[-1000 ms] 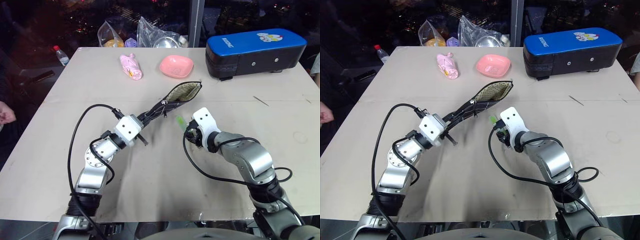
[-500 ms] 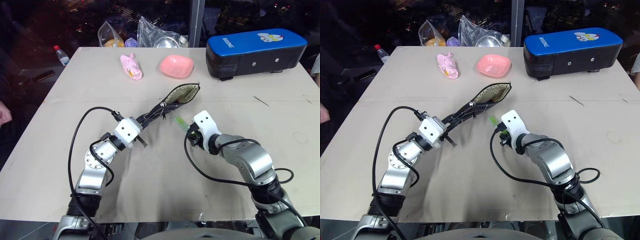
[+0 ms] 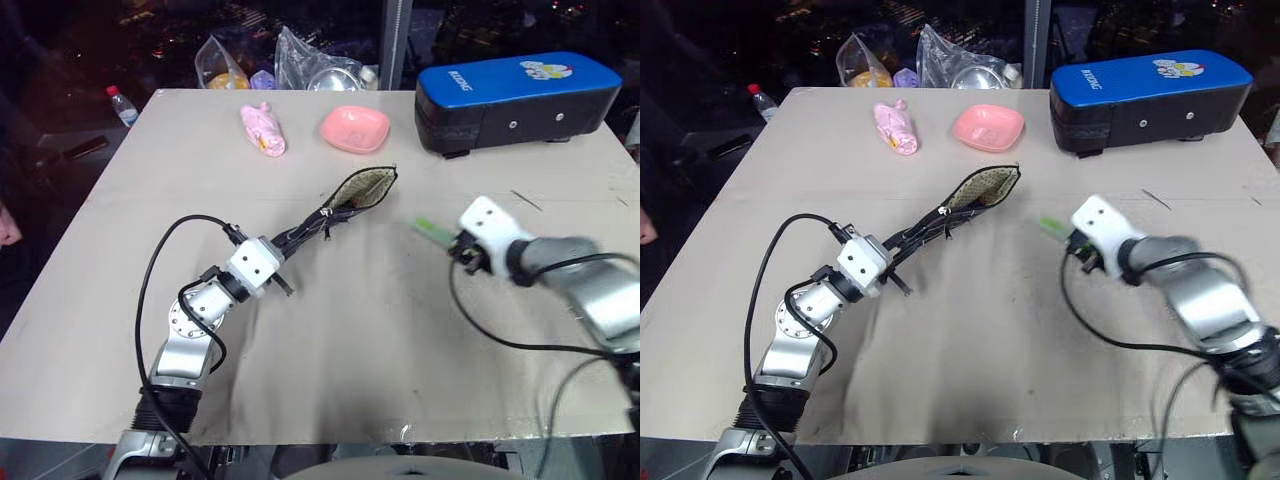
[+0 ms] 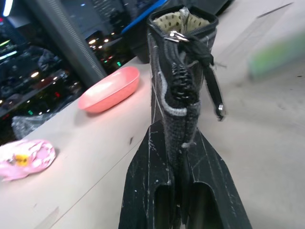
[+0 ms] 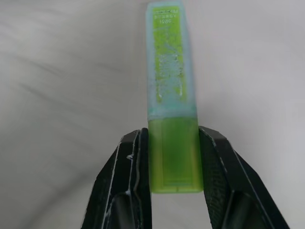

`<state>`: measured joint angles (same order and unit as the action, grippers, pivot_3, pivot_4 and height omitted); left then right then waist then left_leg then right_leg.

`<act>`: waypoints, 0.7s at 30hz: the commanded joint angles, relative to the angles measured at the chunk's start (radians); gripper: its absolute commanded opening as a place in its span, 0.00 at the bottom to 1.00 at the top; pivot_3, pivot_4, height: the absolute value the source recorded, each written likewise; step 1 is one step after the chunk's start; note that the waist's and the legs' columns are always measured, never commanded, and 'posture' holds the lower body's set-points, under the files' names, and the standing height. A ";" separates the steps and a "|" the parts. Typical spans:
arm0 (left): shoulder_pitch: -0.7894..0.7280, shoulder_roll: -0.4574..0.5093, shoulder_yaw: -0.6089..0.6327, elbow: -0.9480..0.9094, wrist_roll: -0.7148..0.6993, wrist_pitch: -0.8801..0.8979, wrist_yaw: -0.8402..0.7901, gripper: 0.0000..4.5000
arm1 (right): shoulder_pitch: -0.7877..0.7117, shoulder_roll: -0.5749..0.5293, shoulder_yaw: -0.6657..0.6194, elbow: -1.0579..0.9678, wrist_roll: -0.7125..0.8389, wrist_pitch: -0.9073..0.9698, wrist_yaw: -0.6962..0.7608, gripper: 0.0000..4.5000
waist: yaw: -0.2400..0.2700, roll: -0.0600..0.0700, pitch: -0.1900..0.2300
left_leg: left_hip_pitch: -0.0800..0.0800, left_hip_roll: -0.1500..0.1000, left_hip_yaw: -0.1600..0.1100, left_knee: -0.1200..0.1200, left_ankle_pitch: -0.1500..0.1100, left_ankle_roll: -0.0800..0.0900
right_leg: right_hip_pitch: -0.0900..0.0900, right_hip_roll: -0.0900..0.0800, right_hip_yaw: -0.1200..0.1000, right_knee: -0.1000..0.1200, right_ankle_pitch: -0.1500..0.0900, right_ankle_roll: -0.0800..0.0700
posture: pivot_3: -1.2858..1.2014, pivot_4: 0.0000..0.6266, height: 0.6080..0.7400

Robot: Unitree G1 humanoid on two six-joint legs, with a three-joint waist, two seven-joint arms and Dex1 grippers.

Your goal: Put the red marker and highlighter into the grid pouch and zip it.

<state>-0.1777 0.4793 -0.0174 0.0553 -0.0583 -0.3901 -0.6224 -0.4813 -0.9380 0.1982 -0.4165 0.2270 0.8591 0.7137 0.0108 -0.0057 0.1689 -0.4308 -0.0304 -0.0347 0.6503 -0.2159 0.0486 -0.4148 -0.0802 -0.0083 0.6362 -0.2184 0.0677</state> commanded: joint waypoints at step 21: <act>-0.091 -0.010 -0.089 -0.094 0.015 0.022 -0.052 0.00 | -0.332 0.020 0.148 0.325 -0.437 -0.936 0.326 0.17 | -0.012 0.000 0.001 | 0.000 0.004 0.002 0.000 0.000 0.000 | -0.001 0.002 0.002 0.000 0.000 -0.001 | 0.52 0.24 0.89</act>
<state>-0.2567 0.4724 -0.1040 0.0157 -0.0405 -0.3669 -0.6738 -0.7823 -0.9241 0.3477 -0.0916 -0.1877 -0.0331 1.0303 -0.0010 -0.0060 0.1695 -0.4310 -0.0269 -0.0332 0.6505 -0.2159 0.0481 -0.4154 -0.0777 -0.0066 0.6363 -0.2181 0.0669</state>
